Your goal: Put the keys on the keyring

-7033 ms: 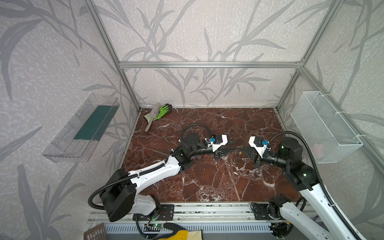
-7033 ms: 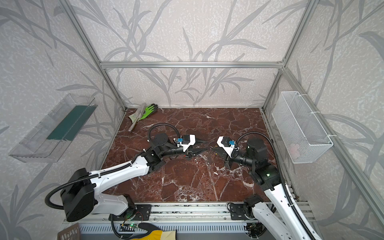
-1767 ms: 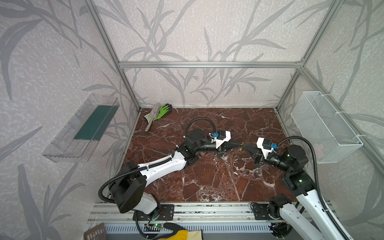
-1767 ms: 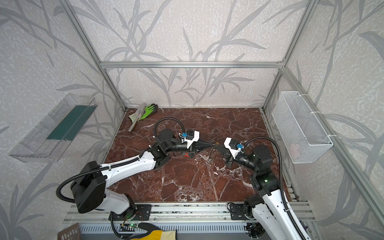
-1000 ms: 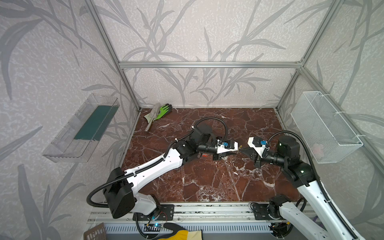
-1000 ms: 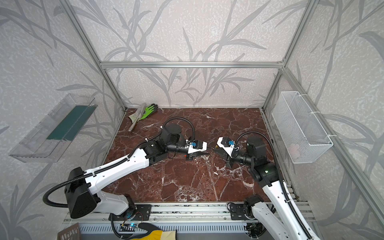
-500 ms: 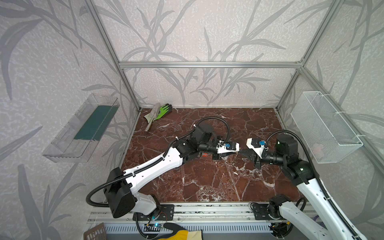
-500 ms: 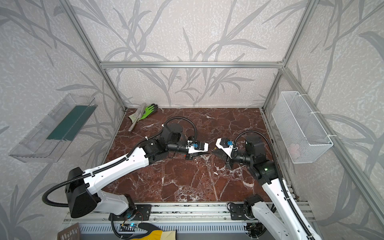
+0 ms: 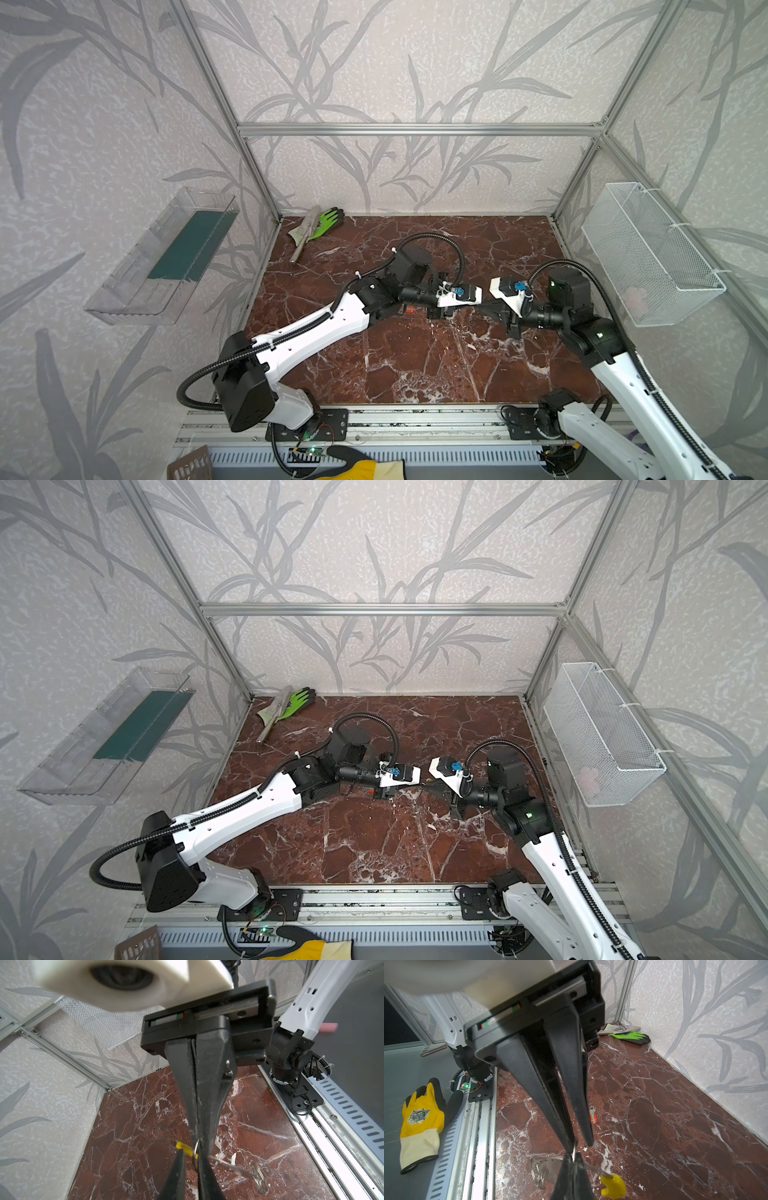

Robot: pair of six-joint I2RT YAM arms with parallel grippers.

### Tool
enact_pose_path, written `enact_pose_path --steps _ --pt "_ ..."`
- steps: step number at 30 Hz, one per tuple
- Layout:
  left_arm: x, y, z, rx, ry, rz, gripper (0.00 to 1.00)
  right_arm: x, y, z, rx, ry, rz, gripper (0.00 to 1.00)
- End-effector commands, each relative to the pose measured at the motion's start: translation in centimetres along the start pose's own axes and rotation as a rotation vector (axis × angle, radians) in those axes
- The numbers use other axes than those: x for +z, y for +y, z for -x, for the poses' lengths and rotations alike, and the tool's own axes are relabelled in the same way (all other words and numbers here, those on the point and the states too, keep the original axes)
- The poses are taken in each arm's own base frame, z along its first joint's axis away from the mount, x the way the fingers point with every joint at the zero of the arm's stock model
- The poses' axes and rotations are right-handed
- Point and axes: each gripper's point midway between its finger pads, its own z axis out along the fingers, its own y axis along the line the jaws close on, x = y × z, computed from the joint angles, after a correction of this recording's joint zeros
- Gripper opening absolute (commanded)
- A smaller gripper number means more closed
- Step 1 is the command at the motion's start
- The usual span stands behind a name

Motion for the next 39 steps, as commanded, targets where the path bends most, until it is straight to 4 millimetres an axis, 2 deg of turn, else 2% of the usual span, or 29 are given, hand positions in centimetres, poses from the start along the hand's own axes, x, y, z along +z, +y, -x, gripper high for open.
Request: enact_pose_path --steps 1,8,12,14,16,17,20,23,32,39 --pt "0.3 0.1 0.8 0.027 -0.013 -0.017 0.12 -0.4 0.5 1.7 -0.042 -0.035 0.024 0.0" --pt "0.8 -0.2 0.1 0.013 0.011 -0.043 0.09 -0.5 0.4 2.2 -0.072 -0.05 0.016 0.0" --pt "0.9 -0.4 0.0 0.006 0.011 -0.055 0.0 -0.5 0.2 2.3 -0.084 -0.058 0.0 0.0" --pt "0.9 -0.3 0.0 -0.002 0.003 -0.041 0.0 -0.6 -0.1 2.3 -0.095 -0.068 -0.027 0.09" --pt "0.6 0.2 0.0 -0.013 -0.029 -0.001 0.0 -0.8 -0.5 2.0 -0.103 -0.067 -0.073 0.26" --pt "0.4 0.6 0.1 -0.021 -0.048 0.022 0.0 -1.0 -0.6 1.8 -0.108 -0.065 -0.092 0.31" --pt "-0.7 1.2 0.1 -0.007 -0.108 0.095 0.0 -1.6 -1.0 1.2 -0.121 -0.072 -0.166 0.39" --pt "-1.7 0.9 0.0 0.043 -0.14 0.152 0.0 -2.1 -0.7 0.8 -0.133 -0.101 -0.203 0.46" --pt "-3.4 0.0 -1.3 0.118 -0.133 0.244 0.0 -1.7 -1.4 -2.1 -0.042 -0.051 -0.254 0.47" --pt "-4.6 0.4 -2.6 0.061 -0.105 0.299 0.0 0.4 -3.5 -3.9 0.073 -0.032 -0.281 0.43"
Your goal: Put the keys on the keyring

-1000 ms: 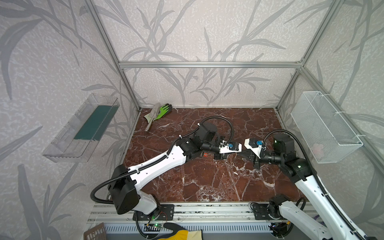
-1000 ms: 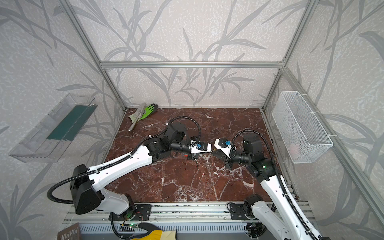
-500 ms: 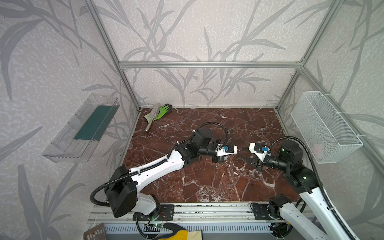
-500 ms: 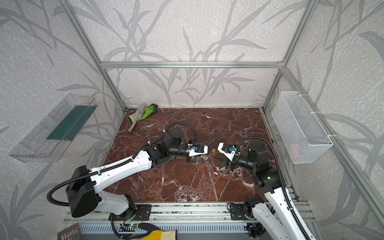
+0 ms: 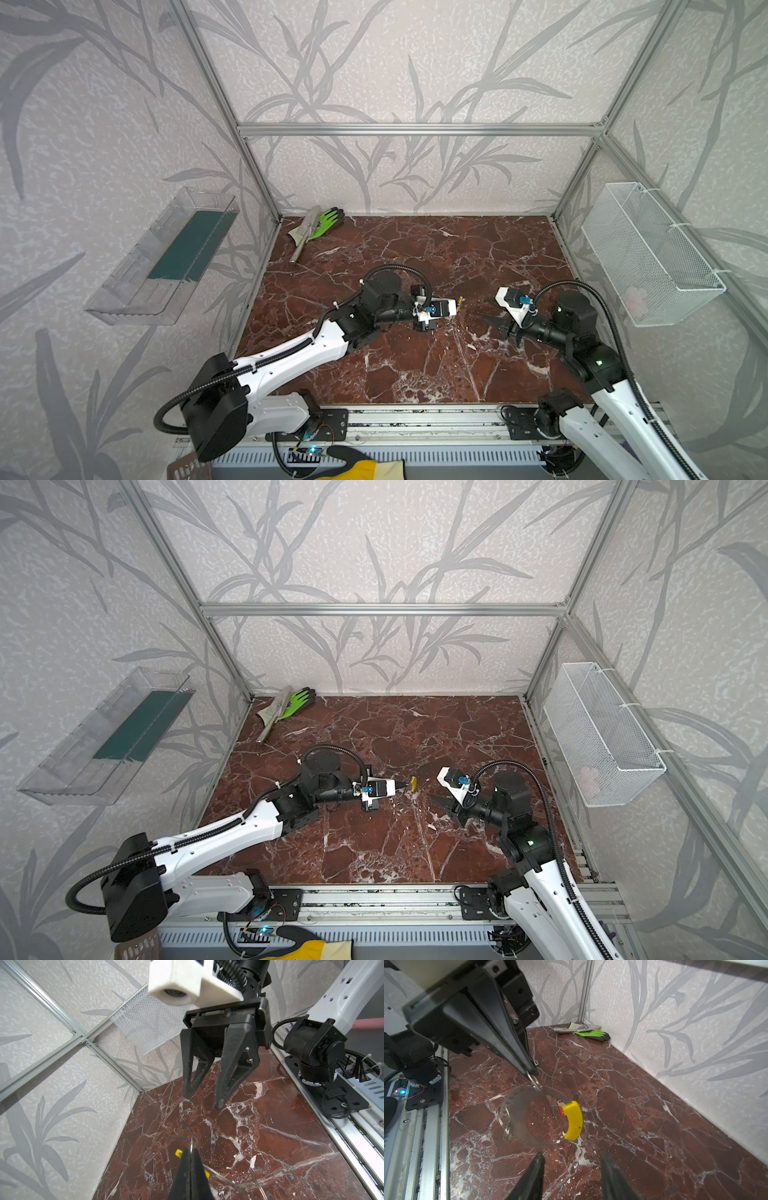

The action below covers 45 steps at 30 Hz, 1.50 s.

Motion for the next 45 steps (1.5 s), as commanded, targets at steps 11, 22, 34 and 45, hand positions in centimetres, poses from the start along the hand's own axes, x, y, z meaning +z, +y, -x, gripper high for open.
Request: enact_pose_path --steps 11,22,34,45 --pt "-7.5 6.3 -4.1 -0.306 0.056 0.326 0.0 9.7 -0.5 -3.7 0.192 0.108 -0.043 0.35" --pt "-13.9 11.2 -7.8 -0.407 0.11 0.612 0.0 20.0 2.0 -7.8 0.277 0.312 0.035 0.37" --pt "-16.7 14.1 -8.6 -0.408 0.129 0.752 0.0 26.6 1.1 -11.0 0.332 0.552 -0.034 0.43" --pt "-16.0 14.5 -9.5 -0.418 0.134 0.732 0.0 27.7 3.8 -14.4 0.362 0.739 0.004 0.44"
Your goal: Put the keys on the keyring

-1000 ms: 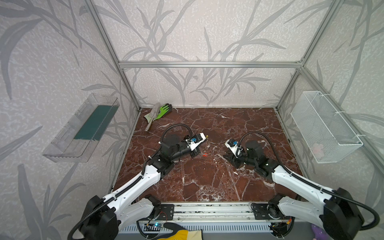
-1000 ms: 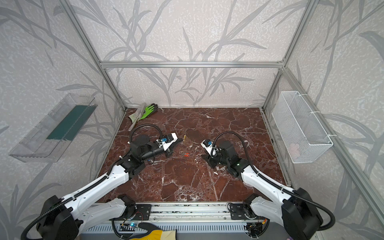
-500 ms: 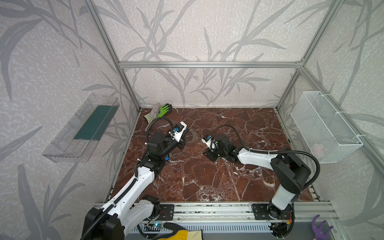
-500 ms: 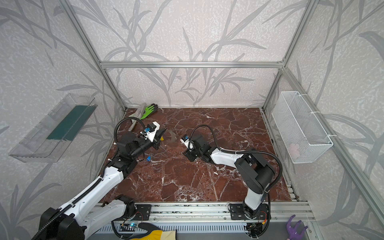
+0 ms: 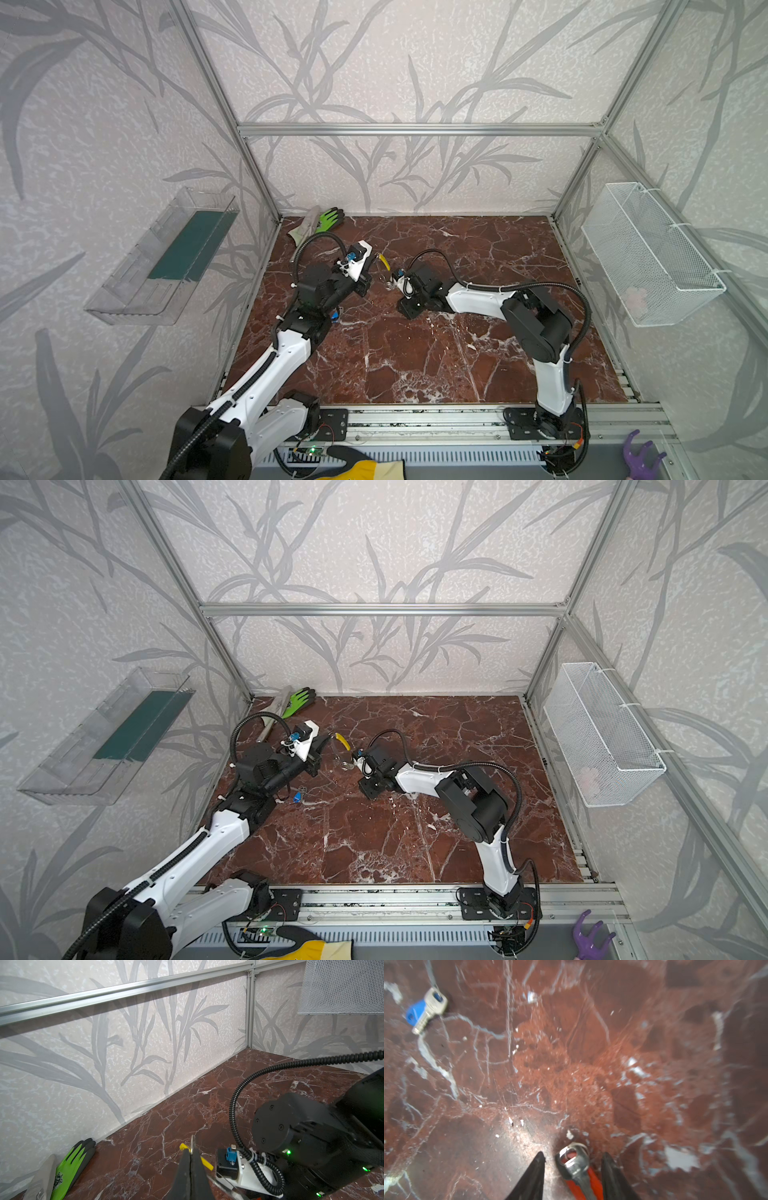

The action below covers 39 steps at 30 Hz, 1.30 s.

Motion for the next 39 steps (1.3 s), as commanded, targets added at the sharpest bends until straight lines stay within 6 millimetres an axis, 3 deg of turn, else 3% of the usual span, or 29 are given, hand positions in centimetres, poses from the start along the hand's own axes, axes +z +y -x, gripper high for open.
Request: enact_pose_path --steps 1,6,10,15,18,21,24,30,39 --pt "0.1 0.6 1.9 0.004 -0.059 0.011 0.0 0.0 0.1 -2.1 0.017 0.105 -0.017 0.43" --pt "0.3 0.4 1.6 -0.005 -0.062 0.003 0.0 -0.7 0.6 -5.2 0.019 0.186 -0.014 0.28" --pt "0.5 0.3 1.4 -0.015 -0.067 -0.001 0.0 -1.8 0.3 -8.4 -0.008 0.256 -0.082 0.24" --pt "0.6 0.2 1.2 -0.028 -0.068 -0.008 0.0 -4.4 0.2 -11.7 -0.019 0.324 -0.125 0.23" --pt "0.6 0.2 1.1 -0.032 -0.071 -0.011 0.0 -6.3 0.2 -13.4 0.008 0.355 -0.129 0.28" --pt "0.5 0.1 1.3 -0.022 -0.075 -0.01 0.0 -7.7 -0.1 -12.8 -0.003 0.317 -0.154 0.33" --pt "0.3 0.2 1.5 -0.004 -0.078 -0.006 0.0 -8.3 0.8 -9.8 -0.052 0.205 -0.113 0.33" --pt "-0.1 0.0 1.5 0.017 -0.072 -0.007 0.0 -7.5 2.9 -6.8 -0.177 0.102 0.008 0.33" --pt "-0.4 -0.5 1.4 0.022 -0.072 -0.033 0.0 -5.2 3.8 -6.7 -0.249 0.152 0.099 0.3"
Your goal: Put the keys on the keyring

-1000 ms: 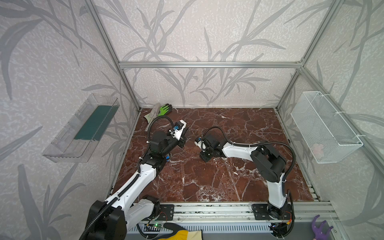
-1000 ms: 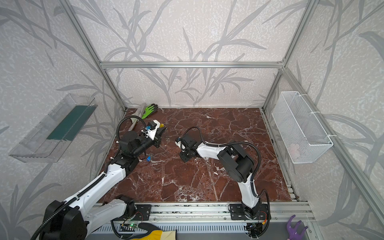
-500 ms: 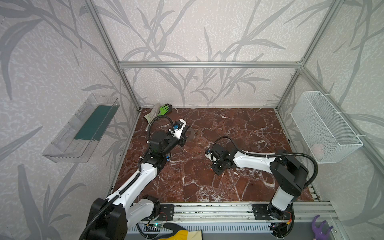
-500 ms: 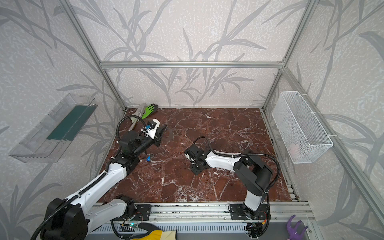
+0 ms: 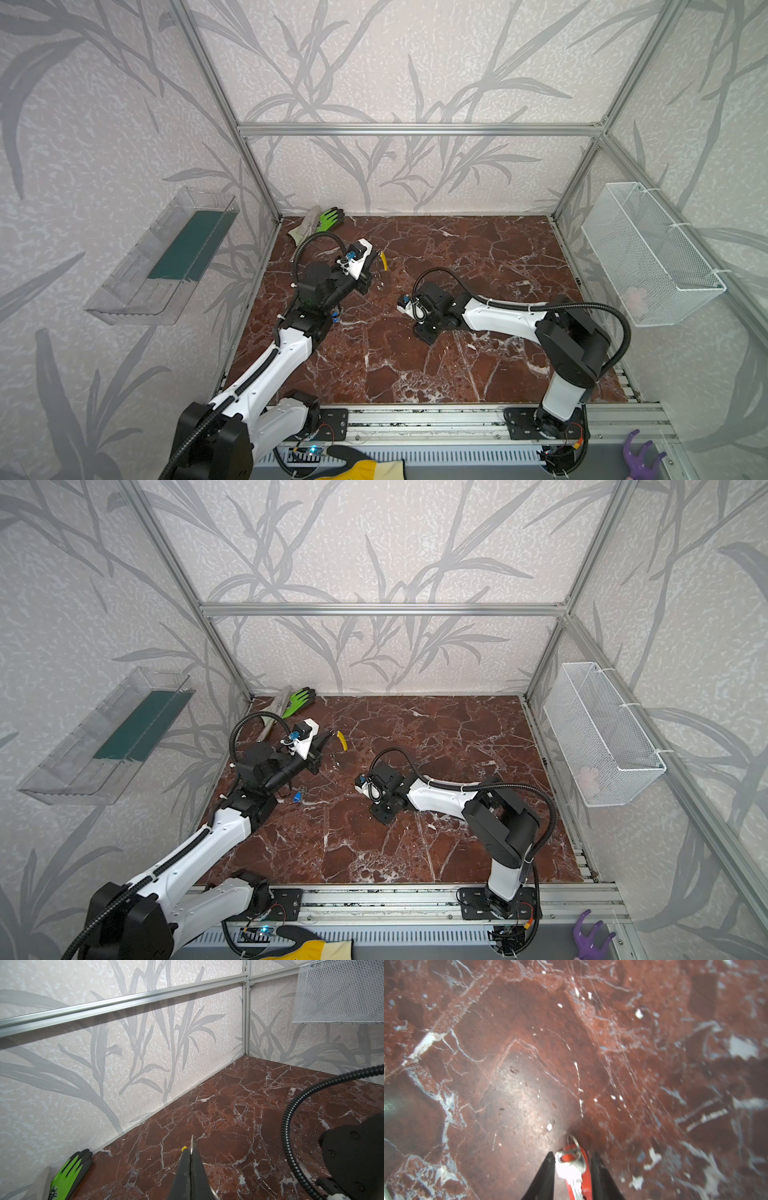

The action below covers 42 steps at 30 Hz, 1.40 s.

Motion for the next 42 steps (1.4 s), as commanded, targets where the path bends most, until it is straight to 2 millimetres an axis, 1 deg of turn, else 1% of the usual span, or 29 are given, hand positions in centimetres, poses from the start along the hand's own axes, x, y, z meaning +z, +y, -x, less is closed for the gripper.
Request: enact_pose_path --steps 1,6,11,16,25,27,30,35,37,39,42 --pt "-0.6 -0.3 0.4 0.013 -0.023 -0.015 0.0 0.2 0.3 0.7 -0.033 -0.007 0.043 0.3" --pt "-0.8 -0.4 0.5 0.015 -0.029 -0.016 0.0 0.3 -0.3 0.2 -0.023 0.007 0.039 0.28" --pt "-0.9 -0.5 0.3 0.015 -0.025 -0.02 0.0 0.9 0.4 -0.6 -0.031 0.033 0.086 0.26" --pt "-0.8 -0.6 0.3 0.011 -0.028 -0.021 0.0 1.5 0.1 -1.3 -0.01 0.057 0.071 0.24" --pt "-0.5 -0.5 0.1 0.005 -0.023 -0.024 0.0 1.3 0.2 -1.4 -0.018 0.049 0.078 0.16" --pt "-0.4 -0.5 0.1 0.006 -0.021 -0.024 0.0 1.2 0.2 -1.5 -0.018 0.047 0.077 0.17" --pt "-0.2 -0.5 0.1 0.003 -0.018 -0.03 0.0 0.7 -0.1 -1.4 -0.009 0.046 0.063 0.24" --pt "0.1 -0.5 0.0 -0.002 -0.017 -0.036 0.0 -0.1 -1.1 -0.9 0.034 0.022 0.044 0.31" --pt "0.1 -0.5 0.0 -0.004 -0.018 -0.039 0.0 -0.3 -1.1 -0.9 0.036 0.013 0.042 0.32" --pt "0.2 -0.5 0.0 -0.005 -0.018 -0.038 0.0 -0.4 -0.7 -0.8 0.025 -0.002 0.063 0.32" --pt "0.3 -0.5 0.0 -0.006 -0.017 -0.04 0.0 -0.3 -0.6 -1.1 0.025 0.004 0.069 0.3"
